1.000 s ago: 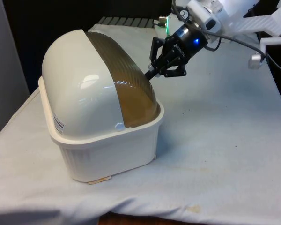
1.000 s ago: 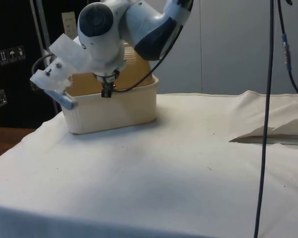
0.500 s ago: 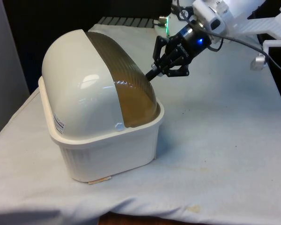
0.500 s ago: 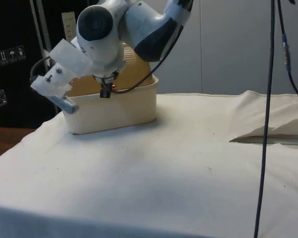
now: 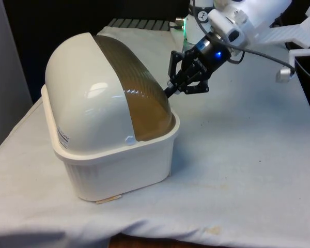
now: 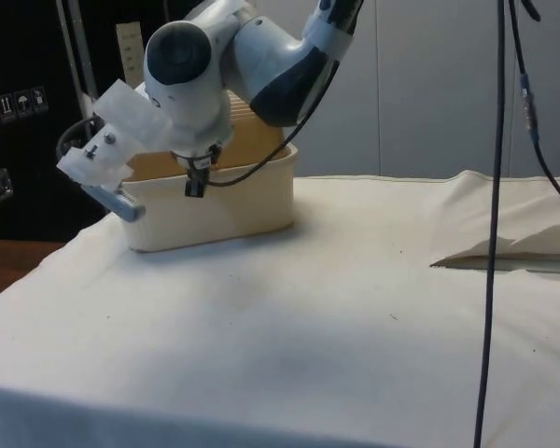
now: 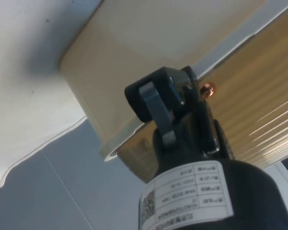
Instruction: Open the lid, then close it.
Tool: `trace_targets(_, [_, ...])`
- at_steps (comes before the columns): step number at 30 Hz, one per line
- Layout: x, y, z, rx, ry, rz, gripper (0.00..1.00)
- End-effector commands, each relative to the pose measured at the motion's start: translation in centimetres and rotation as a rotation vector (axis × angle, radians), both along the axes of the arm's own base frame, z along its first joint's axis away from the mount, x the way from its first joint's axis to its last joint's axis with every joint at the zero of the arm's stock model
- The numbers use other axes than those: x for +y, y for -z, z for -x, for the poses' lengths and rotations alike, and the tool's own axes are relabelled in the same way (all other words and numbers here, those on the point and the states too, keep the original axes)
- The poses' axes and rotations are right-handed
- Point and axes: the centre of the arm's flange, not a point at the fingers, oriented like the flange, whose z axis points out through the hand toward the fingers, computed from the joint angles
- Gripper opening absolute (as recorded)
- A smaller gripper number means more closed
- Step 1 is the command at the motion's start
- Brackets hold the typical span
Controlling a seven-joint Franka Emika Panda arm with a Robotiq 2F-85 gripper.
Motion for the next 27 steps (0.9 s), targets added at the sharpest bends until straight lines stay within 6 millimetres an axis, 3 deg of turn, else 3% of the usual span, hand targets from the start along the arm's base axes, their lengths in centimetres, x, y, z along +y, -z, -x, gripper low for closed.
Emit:
trace_targets(1, [-0.4,0.0,-0.2,0.002,-0.005,-0.008,0.0])
trace_targets(15, [0.0,-0.8,0.2,-0.006,-0.006,-0.005,0.0])
trace_targets(27, [0.5,0.4,0.3,0.014,-0.019,-0.025,0.0])
